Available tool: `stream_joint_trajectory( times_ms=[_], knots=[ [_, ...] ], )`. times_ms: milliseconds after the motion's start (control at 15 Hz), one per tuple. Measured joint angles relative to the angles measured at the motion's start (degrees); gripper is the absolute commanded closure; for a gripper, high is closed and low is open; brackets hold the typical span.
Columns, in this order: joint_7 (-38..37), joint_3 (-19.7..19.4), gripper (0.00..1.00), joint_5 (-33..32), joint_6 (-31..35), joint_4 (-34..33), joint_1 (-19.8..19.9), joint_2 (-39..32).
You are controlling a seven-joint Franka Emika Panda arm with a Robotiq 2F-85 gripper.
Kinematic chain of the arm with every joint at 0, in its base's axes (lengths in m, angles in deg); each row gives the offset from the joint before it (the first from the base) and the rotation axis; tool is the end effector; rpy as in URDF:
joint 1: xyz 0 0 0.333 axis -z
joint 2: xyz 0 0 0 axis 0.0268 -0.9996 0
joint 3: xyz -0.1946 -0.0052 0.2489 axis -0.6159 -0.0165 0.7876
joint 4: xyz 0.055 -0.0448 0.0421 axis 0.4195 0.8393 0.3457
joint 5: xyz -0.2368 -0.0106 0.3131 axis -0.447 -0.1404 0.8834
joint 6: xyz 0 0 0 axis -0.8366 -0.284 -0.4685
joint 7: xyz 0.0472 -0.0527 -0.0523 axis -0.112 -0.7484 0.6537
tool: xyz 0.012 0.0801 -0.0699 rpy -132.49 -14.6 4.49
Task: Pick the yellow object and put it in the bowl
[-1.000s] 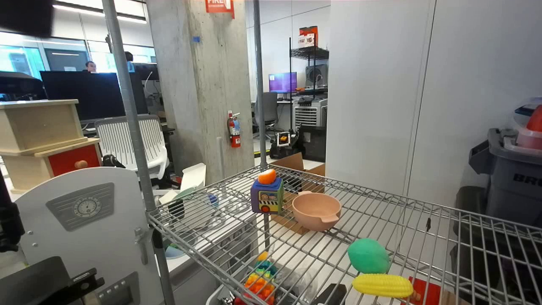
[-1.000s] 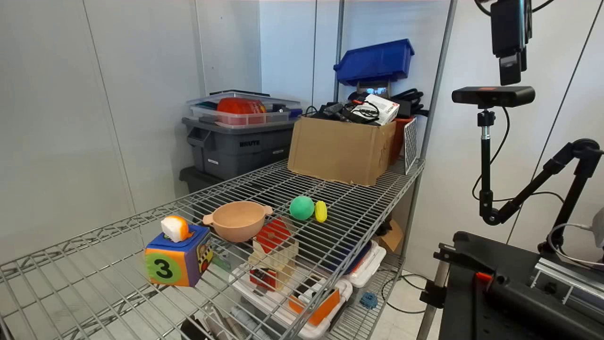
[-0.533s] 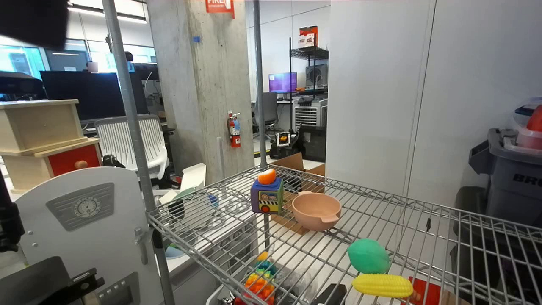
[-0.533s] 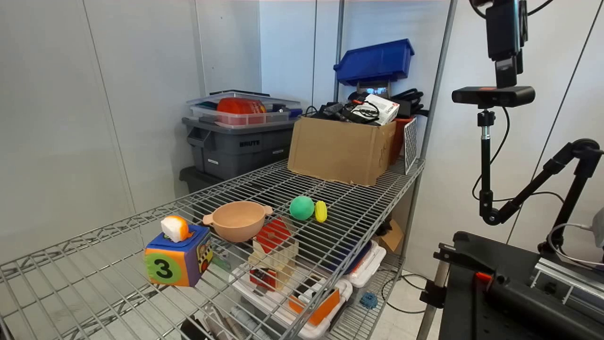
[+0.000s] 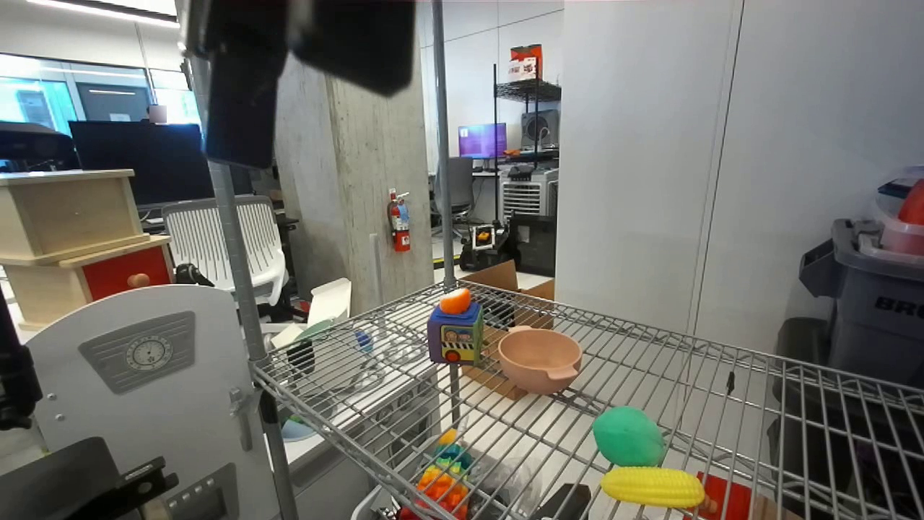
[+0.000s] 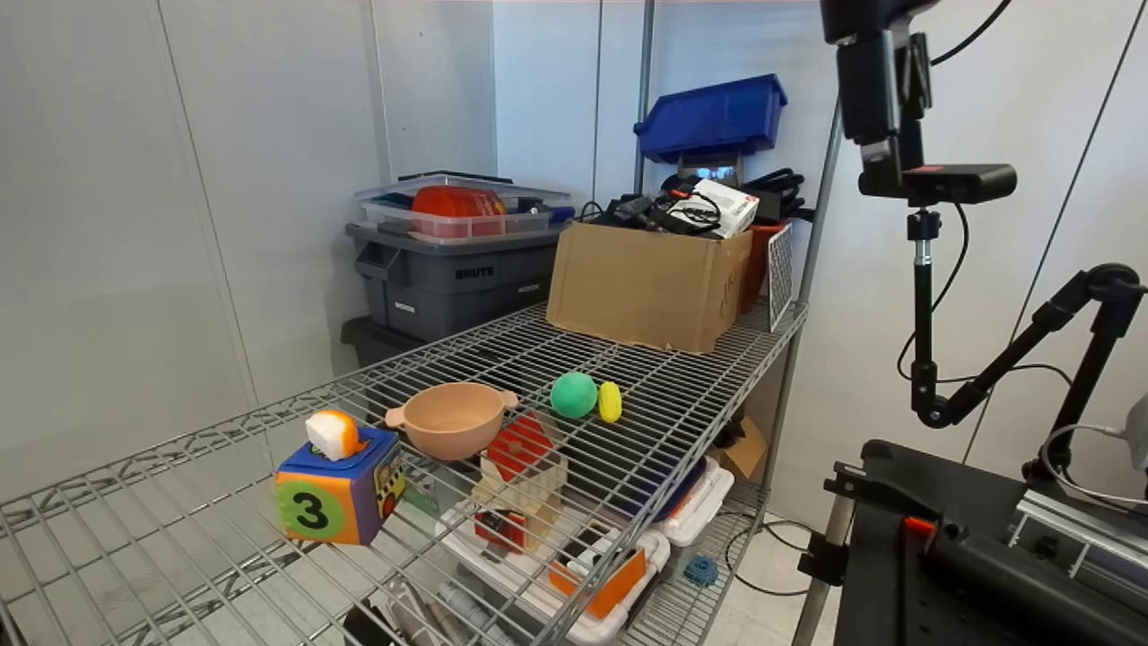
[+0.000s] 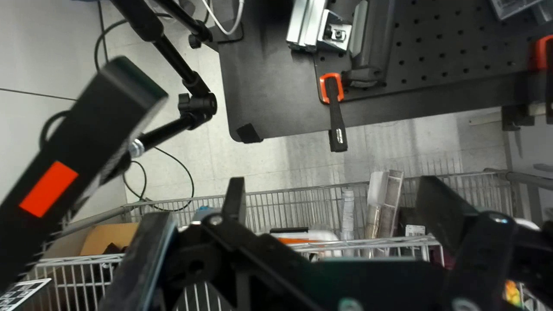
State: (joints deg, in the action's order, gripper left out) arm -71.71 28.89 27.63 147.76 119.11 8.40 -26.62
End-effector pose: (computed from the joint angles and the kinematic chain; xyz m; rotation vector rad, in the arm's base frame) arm 0.4323 -0.1127 0.4066 2.9305 -0.1783 -0.4409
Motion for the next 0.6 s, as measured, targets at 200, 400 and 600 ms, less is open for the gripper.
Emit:
stream_joint_trajectory(
  times_ms=[200, 400, 600],
  knots=[
    [-3.3, 0.7, 0.0, 5.5, 1.5, -5.4, -1.7, -7.4],
    [-7.9, 1.7, 0.0, 10.2, 2.2, -13.6, -3.1, -17.9],
    [-12.3, 1.7, 0.0, 13.4, 2.2, -23.3, -3.6, -29.1]
  ],
)
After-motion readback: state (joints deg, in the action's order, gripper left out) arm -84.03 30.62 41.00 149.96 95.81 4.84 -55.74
